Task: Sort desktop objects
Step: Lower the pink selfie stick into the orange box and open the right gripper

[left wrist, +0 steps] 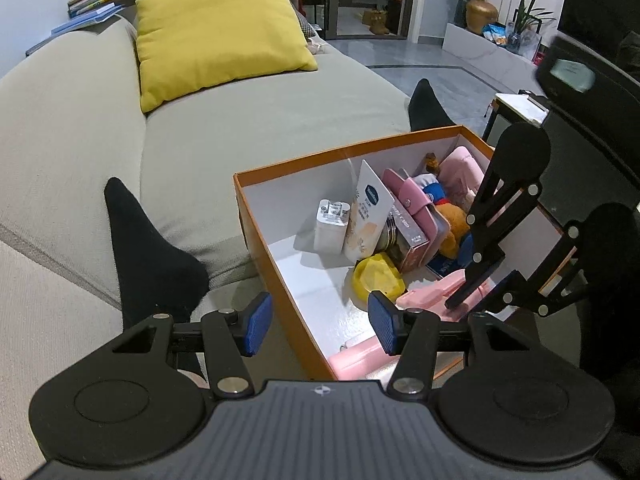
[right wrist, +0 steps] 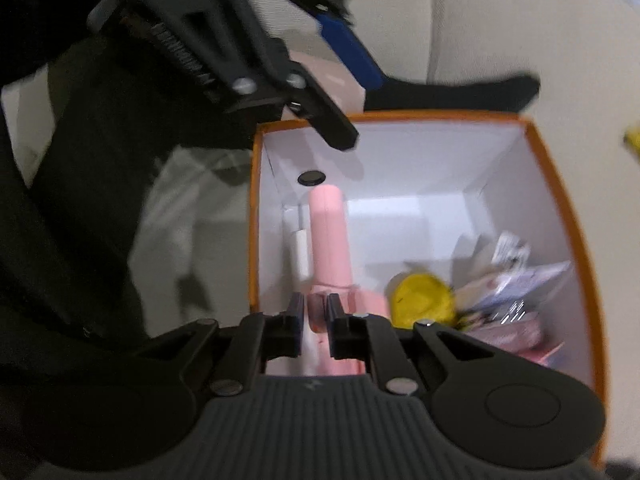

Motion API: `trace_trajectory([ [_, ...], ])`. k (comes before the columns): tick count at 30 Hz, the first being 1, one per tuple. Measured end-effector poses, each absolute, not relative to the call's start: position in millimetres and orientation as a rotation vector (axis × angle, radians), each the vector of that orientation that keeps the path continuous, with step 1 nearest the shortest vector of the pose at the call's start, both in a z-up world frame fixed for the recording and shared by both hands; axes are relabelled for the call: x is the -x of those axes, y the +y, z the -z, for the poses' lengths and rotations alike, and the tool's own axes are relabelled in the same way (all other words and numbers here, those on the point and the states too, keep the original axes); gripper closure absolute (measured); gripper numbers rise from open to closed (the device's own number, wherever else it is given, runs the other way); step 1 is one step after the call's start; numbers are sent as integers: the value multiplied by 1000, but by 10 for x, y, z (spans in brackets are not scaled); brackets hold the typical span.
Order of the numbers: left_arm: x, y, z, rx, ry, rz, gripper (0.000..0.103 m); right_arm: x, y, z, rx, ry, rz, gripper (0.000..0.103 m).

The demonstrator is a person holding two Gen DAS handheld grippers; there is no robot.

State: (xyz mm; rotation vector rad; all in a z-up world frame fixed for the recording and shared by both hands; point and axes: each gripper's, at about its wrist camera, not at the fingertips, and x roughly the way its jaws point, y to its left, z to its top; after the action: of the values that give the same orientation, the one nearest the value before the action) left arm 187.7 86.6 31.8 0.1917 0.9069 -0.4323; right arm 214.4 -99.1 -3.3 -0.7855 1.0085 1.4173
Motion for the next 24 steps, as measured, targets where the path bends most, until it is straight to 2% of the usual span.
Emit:
trace_trajectory([
  [1,-1870,860,-316,-195,908,438,41,-2195,-990,68,751,1057,-1397,76],
  [5,-1843,828,-319,-200,904,458,41,-2493,-1050,175,483,1277,-1359,77],
  [6,-1839,821,-318,-201,904,460,41,-2549,-1075,209,418,1320,-1345,78],
  [8,-1833,813,-313,-203,907,463,41,-2585,-1107,272,358,1368,-1321,87],
  [9,-1833,812,-309,-202,908,462,41,-2589,-1124,296,335,1376,-1300,93],
  [13,-1841,806,-286,-189,916,454,41,-2538,-1163,283,318,1355,-1272,94],
  [15,-1836,795,-283,-182,917,456,41,-2476,-1165,219,361,1292,-1272,89],
  [24,-1794,711,-259,-189,928,471,41,-2493,-1283,96,386,1201,-1218,85],
])
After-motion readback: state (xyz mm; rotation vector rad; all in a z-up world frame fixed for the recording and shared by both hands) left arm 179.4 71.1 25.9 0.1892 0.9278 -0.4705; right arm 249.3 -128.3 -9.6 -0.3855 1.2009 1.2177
